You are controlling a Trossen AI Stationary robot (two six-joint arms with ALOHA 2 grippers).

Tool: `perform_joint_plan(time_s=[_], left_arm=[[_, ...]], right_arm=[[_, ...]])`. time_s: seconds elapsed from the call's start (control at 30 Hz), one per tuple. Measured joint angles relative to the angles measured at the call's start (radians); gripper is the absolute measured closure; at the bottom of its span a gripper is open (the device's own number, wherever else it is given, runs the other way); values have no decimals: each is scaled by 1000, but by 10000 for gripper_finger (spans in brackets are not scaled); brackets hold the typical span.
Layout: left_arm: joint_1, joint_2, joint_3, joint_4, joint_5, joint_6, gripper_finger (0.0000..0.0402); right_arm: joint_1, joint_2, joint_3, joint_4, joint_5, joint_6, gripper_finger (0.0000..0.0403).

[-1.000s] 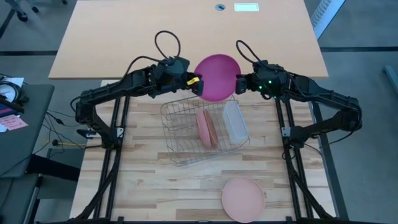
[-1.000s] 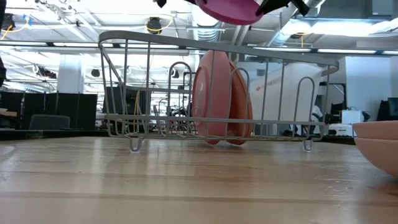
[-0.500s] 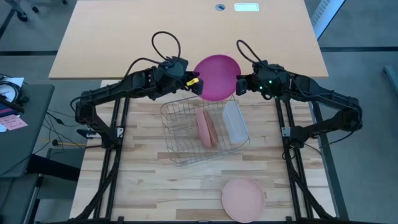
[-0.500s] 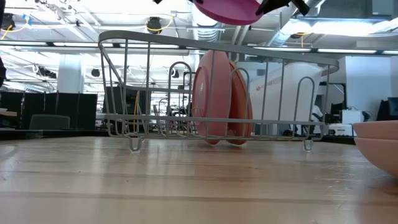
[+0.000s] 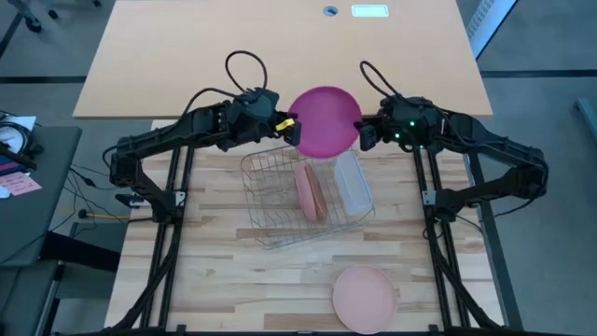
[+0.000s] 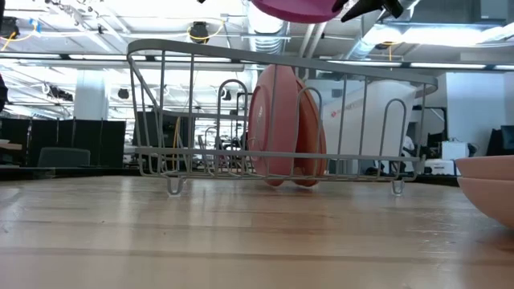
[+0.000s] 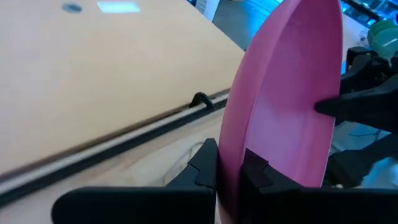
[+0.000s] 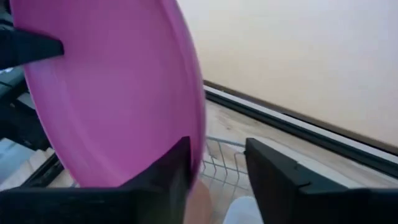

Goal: Sort dishes
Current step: Put the pink plate in the dish rack

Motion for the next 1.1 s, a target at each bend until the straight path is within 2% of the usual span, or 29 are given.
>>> perform_joint_plan(time_s=[0.1, 0.17, 0.23, 0.33, 0.5, 0.57, 0.77, 0.87, 1.0, 1.1], left_arm=[[1, -22, 0, -70, 10, -50, 394], [3, -47, -2, -163, 2, -96, 394], [5, -74, 4, -186, 9, -168, 394], [4, -109, 1, -308, 65, -265, 394], [7, -163, 1, -374, 150, -379, 394], [27, -184, 2, -394, 233, -430, 394], [77, -193, 0, -466, 563, -514, 394], [111, -181, 1, -455, 757, -509, 392], [149, -137, 1, -458, 942, -552, 391], [169, -96, 1, -458, 1094, -561, 389]], right_arm=[[0, -17, 2, -36, -7, -15, 212], [-1, -37, -3, -120, 22, -41, 198], [-5, -56, 2, -114, 32, -62, 189], [4, -70, 0, -171, 28, -98, 182], [44, -101, -1, -139, -16, -175, 182], [59, -116, -1, -78, -76, -234, 182], [111, -109, 0, 215, -481, -347, 182], [154, -90, 0, 360, -625, -348, 190], [212, -40, 1, 488, -760, -349, 209], [260, 4, 17, 500, -792, -350, 223]])
